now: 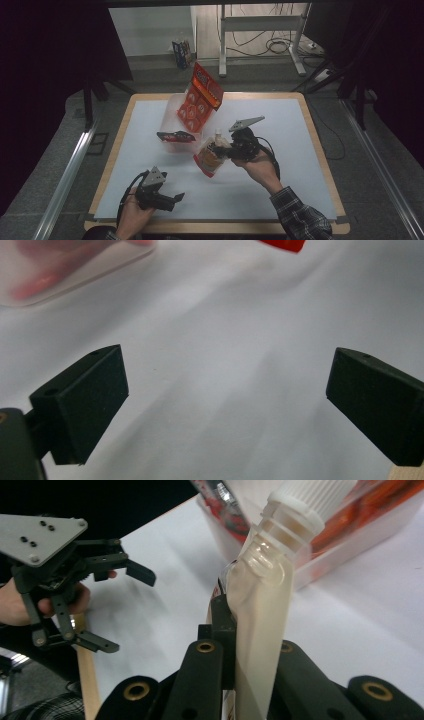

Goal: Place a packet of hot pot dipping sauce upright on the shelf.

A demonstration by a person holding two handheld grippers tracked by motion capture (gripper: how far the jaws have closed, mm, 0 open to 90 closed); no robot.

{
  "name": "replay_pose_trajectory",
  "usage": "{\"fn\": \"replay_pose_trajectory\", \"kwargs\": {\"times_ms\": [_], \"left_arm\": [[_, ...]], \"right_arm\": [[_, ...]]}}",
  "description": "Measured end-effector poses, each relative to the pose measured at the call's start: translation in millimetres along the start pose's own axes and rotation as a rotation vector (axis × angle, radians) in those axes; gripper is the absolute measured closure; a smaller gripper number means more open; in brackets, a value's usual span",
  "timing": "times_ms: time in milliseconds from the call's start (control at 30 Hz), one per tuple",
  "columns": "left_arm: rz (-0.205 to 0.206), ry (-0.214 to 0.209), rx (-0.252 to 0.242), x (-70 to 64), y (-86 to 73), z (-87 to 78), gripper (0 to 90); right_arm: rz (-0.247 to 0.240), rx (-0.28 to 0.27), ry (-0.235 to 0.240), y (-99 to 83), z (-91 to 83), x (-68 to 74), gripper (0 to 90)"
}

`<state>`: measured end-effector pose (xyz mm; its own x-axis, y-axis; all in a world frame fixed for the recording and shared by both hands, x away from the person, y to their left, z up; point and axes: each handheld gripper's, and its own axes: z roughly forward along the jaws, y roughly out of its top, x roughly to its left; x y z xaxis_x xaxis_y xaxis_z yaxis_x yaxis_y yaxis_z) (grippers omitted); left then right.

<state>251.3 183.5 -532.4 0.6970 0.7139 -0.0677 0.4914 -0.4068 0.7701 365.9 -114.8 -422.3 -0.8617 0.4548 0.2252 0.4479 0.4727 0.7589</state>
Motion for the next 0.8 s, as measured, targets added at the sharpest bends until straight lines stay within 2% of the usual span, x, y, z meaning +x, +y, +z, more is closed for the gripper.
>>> {"fn": "replay_pose_trajectory", "kwargs": {"times_ms": [267,433,633,800], "left_arm": [[0.043,0.024,0.008,-1.5,-0.5,0.7,0.6],[0.042,0.031,0.007,-1.2,-0.8,0.7,0.2],[0.051,0.034,0.025,-1.4,-1.3,2.5,0.0],[0.053,0.037,0.028,-1.4,-1.3,2.5,0.0]], "right_arm": [[-0.022,-0.016,-0.051,16.7,-12.3,-11.4,87.5],[-0.051,-0.019,-0.078,30.2,-16.3,-16.9,87.7],[-0.073,0.011,-0.104,44.5,-11.3,-27.3,87.7],[-0.097,0.050,-0.115,51.7,0.0,-33.8,87.8]]}}
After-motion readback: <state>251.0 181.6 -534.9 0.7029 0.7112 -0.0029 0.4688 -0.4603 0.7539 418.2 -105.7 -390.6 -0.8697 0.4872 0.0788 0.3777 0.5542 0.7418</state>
